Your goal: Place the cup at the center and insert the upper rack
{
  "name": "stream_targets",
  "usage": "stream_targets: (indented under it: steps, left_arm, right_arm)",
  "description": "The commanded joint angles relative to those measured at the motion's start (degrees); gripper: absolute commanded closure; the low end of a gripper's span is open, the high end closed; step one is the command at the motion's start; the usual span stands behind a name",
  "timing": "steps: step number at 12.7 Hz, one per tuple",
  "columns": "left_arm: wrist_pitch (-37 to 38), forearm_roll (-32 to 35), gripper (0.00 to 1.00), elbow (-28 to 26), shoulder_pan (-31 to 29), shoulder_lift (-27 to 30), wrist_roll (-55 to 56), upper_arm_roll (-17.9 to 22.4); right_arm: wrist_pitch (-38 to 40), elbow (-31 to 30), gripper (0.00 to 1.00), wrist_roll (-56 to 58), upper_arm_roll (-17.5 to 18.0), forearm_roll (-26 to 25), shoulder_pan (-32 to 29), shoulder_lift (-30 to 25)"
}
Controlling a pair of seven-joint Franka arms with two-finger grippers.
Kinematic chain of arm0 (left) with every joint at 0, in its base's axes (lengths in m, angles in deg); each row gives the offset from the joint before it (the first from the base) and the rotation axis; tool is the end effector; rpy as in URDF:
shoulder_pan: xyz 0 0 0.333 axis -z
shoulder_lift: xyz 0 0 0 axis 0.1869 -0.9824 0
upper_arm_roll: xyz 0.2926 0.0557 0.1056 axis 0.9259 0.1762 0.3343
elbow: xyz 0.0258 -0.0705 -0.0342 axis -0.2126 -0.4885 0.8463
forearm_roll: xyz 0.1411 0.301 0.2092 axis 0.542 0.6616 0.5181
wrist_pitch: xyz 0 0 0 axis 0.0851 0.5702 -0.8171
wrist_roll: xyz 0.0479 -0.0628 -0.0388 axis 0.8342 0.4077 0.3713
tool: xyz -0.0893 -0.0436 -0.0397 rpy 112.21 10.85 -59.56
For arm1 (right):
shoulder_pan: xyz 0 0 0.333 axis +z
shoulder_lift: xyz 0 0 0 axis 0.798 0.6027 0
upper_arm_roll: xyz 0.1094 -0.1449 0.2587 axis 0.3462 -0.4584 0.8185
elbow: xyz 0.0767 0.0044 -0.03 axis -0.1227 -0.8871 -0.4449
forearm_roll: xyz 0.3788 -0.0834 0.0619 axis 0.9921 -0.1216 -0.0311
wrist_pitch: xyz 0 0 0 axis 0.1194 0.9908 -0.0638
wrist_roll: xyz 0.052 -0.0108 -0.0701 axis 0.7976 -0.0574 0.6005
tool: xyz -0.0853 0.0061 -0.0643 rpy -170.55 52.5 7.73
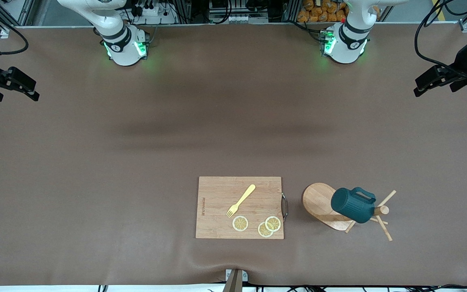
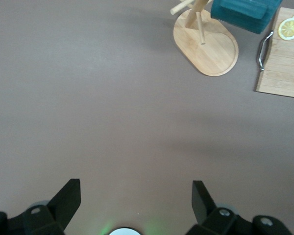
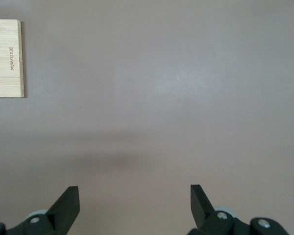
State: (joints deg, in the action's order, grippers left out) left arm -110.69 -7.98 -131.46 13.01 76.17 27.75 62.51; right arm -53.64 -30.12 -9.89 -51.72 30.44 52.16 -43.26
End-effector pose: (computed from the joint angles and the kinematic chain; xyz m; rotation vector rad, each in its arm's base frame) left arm 0.5164 -0.0317 0.6418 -3.1147 -0.2047 0.0318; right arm 0.5128 -0.0157 0.6371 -3.1338 -0.0036 -0.0672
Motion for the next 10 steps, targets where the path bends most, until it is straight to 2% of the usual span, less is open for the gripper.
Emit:
stream_targets:
  steps: [1, 10]
  left_arm:
    - [-0.56, 1.78, 0.0, -1.3, 1.02, 1.6, -0.37, 0.5]
    - [-1.01, 1.78, 0.0, -1.21, 1.1, 1.51, 0.51, 0.41]
  right_arm:
    - [0.13, 0.09, 0.0, 0.16, 0.07, -0.17, -0.01, 0.11]
    - [0.31, -0.44, 0.0, 0.07, -0.1, -0.08, -0.36, 0.37]
